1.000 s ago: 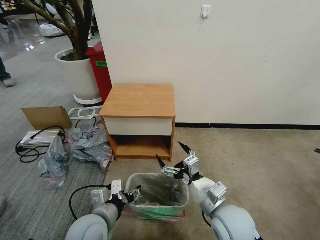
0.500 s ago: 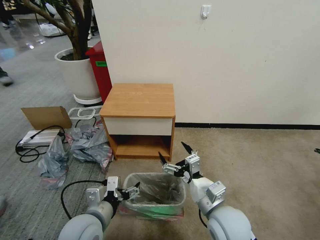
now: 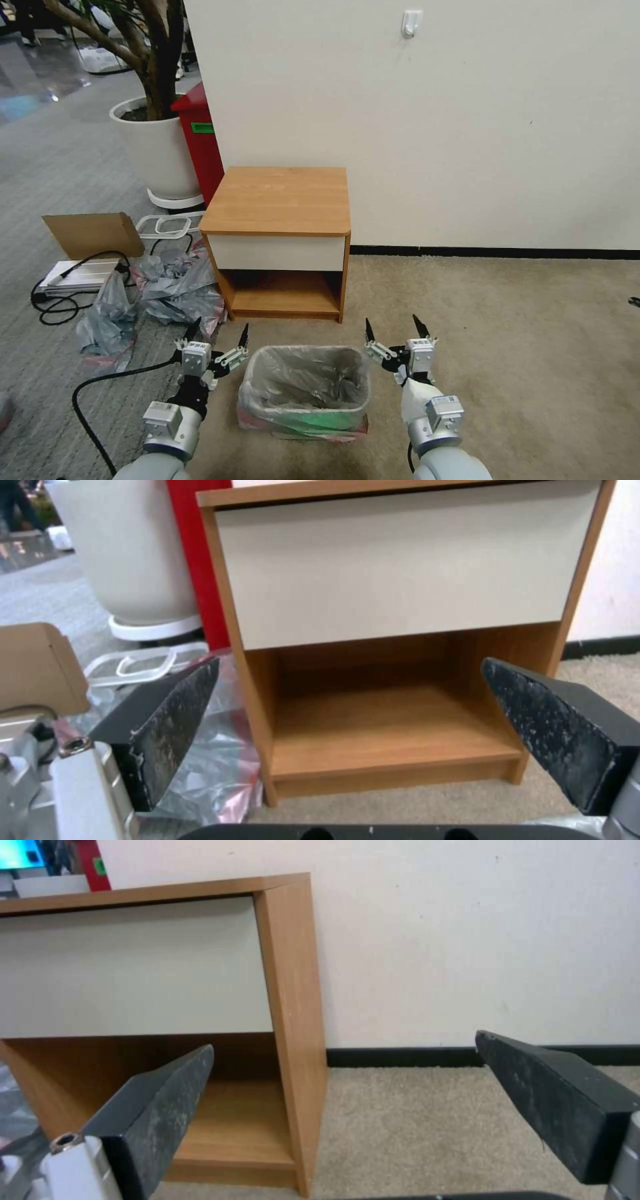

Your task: Pick up the garbage bag from the table and place it over the trash can.

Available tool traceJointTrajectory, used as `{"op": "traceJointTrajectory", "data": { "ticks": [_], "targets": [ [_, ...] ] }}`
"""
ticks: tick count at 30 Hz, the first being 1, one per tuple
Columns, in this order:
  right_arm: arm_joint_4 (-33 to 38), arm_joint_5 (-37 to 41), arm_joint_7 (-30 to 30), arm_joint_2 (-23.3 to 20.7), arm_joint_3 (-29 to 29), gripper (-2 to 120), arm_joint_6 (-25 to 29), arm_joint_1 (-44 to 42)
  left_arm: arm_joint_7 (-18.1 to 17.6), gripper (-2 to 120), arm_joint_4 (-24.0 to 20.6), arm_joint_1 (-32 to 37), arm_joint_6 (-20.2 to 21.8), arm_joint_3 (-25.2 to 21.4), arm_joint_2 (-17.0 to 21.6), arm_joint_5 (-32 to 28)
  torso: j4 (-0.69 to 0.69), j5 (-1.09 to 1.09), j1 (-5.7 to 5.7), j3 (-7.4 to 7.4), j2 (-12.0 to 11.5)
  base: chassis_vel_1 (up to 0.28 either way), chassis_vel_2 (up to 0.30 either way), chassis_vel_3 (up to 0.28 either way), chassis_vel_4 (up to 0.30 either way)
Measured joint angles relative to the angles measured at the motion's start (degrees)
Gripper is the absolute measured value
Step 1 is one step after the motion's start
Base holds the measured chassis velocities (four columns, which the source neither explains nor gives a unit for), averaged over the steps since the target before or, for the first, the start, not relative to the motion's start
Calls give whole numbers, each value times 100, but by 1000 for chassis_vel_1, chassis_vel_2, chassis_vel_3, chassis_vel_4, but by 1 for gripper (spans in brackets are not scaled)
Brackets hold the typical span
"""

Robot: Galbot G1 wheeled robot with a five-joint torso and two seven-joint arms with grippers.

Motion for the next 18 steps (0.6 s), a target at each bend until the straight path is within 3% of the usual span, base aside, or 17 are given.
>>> {"op": "traceJointTrajectory", "data": {
  "ticks": [18],
  "targets": [
    [7,-3,-7,-5,-5,100,-6,10,-33,98,-4,-9,59,11,-4,-18,0,0,0,0,0,0,0,0,0]
  ]
}}
